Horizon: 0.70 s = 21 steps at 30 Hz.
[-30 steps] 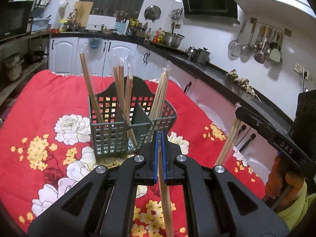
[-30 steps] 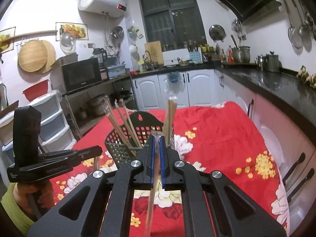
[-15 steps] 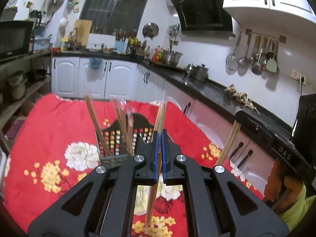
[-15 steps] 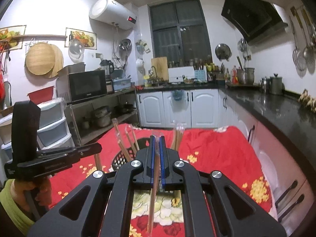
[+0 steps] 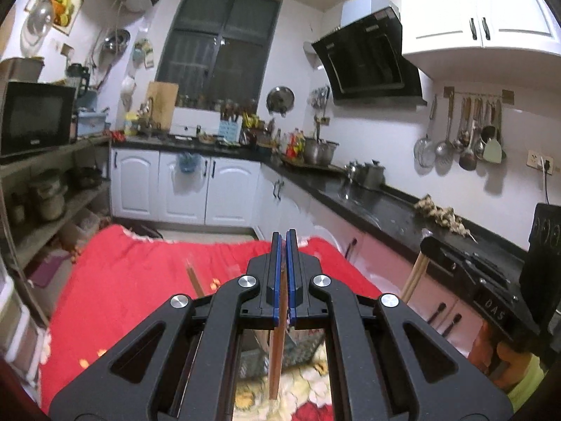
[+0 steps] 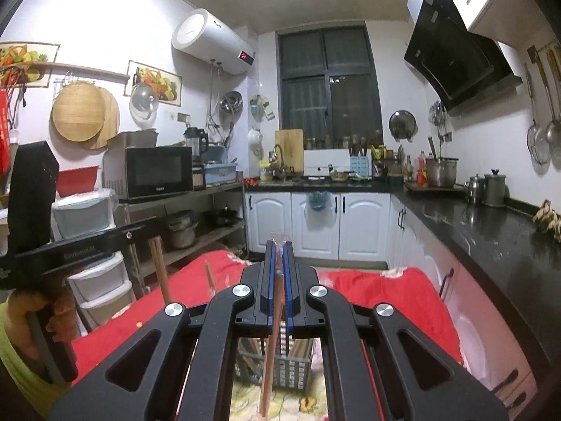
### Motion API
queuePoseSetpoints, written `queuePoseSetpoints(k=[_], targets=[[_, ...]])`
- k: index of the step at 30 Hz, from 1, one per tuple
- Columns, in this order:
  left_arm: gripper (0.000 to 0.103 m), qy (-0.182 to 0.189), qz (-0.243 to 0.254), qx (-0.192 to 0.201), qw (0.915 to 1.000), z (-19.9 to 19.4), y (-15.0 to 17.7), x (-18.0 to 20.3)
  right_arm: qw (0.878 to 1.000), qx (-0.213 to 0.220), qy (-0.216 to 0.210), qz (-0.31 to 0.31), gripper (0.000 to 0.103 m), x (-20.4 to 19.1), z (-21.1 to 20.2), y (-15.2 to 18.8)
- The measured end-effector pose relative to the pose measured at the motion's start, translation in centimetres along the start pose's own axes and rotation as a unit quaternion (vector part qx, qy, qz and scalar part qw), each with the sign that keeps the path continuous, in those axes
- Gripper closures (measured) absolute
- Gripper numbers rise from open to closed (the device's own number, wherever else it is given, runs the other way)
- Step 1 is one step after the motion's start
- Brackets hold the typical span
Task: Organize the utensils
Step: 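Lift the left tool's chopstick over the green caddy while the right tool carries its chopstick there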
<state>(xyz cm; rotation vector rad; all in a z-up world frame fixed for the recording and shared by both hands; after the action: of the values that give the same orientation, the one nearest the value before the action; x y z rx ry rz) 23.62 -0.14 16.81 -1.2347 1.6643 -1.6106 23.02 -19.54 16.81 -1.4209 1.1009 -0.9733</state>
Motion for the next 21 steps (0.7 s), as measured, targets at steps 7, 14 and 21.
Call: queuePoseSetpoints(k=[7, 14, 21], targets=[[0.102, -0.022, 0.012, 0.037, 0.9990, -0.1, -3.5, -1.1, 0.999, 0.031, 0.007, -0.005, 0.098, -0.1, 1.7, -2.6], [0.102, -0.046, 0.030, 0.054, 0.9971, 0.8, -5.6, -2.1, 0.998, 0.061, 0.026, -0.006, 0.098, 0.6, 3.5, -4.8], [0.102, -0.057, 0.031, 0.056, 0.9963, 2.0, -5.8, -3.1, 0.996, 0.080, 0.041, -0.009, 0.098, 1.1, 5.1, -5.6]])
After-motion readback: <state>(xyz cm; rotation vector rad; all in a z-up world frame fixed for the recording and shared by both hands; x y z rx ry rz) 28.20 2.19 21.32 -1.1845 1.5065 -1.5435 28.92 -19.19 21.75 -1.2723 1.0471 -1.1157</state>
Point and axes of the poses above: each gripper's, at about its wrist camera, not at the fingertips, and z roughly the way its jaws point, x to its right, y to its underside, the point moved 8 cm from there along z, roughly the way its jaws point, and after that the axes turned 15 degrees about y, right-handed, at the moved point
